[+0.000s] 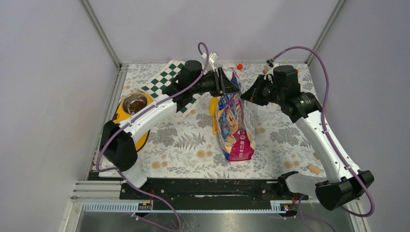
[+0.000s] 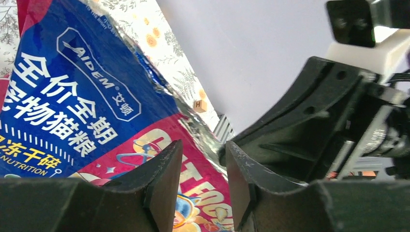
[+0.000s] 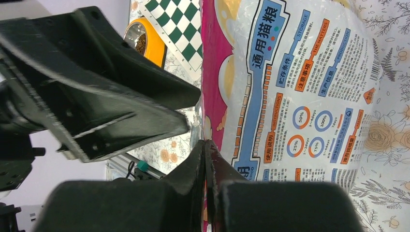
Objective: Serve the pet food
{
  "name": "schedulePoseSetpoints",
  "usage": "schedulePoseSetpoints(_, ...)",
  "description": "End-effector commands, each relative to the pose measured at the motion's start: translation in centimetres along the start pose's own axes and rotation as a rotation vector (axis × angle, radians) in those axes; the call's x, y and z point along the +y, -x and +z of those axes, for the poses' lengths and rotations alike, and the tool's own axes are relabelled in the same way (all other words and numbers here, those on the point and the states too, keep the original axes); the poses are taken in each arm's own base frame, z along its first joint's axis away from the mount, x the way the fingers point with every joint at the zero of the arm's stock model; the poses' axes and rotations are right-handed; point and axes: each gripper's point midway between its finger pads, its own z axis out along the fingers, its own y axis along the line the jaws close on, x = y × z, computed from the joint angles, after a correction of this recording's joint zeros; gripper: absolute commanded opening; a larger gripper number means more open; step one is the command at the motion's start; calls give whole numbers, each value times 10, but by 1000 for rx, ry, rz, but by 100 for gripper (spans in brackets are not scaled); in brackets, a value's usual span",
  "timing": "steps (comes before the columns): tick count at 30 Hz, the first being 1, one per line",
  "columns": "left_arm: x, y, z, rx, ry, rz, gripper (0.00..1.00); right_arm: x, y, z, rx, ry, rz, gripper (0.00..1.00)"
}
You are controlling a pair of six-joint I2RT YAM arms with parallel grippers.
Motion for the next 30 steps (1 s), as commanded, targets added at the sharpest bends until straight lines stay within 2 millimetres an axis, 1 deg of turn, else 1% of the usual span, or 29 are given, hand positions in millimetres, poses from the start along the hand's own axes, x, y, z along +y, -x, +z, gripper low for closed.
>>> schedulePoseSetpoints(1,3,-10,10,52,-5,9,37,19,19,-3,-62,69,-5,0)
schedulePoseSetpoints(4,8,-12,11,57,16,15,32,19,20,-3,-63,69,-7,0)
schedulePoseSetpoints(8,12,-13,10,61,36,25,24,19,20,-3,-64,67,-6,0)
schedulePoseSetpoints(11,12,-14,10,64,36,25,13,18,20,-1,-61,65,-3,0)
schedulePoseSetpoints(13,10,-12,10,60,36,31,2,17,19,-1,-59,64,-5,0)
schedulePoseSetpoints(14,10,-11,9,56,41,35,0,16,20,0,-62,57,-5,0)
schedulePoseSetpoints(18,7,-2,3,18,61,70,0,9,22,-1,-85,24,-18,0)
schedulePoseSetpoints(24,6,12,-9,-41,97,115,0,-2,30,-10,-116,-53,-65,0)
schedulePoseSetpoints(30,6,21,-16,-66,102,117,0,-2,34,-13,-130,-63,-80,0)
